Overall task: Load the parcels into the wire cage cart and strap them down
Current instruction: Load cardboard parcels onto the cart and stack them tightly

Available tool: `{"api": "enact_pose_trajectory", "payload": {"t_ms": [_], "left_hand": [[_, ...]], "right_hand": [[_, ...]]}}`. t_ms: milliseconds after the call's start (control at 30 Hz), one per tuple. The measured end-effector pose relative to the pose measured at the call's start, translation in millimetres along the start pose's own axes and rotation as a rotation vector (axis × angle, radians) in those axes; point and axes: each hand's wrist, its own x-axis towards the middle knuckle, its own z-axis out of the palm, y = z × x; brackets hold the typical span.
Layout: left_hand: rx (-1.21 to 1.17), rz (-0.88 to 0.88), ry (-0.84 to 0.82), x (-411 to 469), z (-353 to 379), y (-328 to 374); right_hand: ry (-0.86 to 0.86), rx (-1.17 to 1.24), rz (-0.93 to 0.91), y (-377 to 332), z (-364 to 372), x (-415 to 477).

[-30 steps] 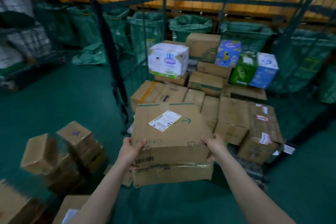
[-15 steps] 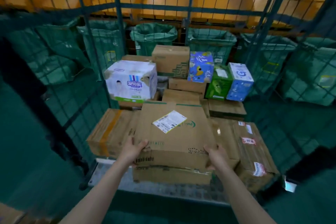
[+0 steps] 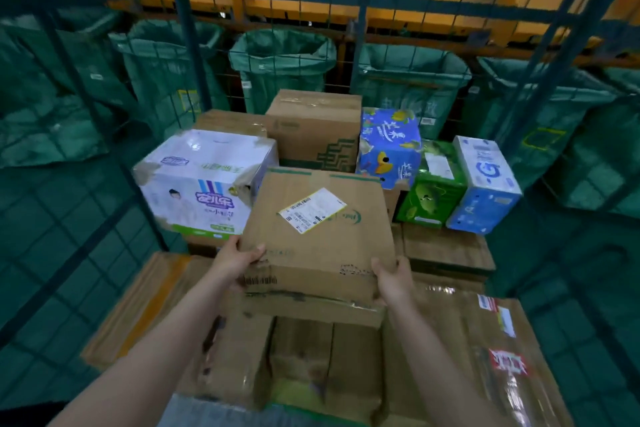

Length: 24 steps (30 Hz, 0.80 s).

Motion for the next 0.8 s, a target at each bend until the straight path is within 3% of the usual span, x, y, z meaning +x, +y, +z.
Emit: {"api": "enact_pose_trajectory", "payload": {"t_ms": [233,467,567,800], "left_hand": [[-0.049,-0.062,0.014,108,24,27],[0.211,-0.017,0.160,182,36,15],[0.178,-0.037,0.098,196,34,-4],[0.398,0.008,-0.017,205,34,-20]], "right_hand": [[-0.014,-0.046,0.015,-29,49,98],[-0.007,-0.073,0.118,-17,101,143],[-0.001,-0.154,0.143,-11,122,147],[-0.053,-0.341,0.135,-2,127,164]]}}
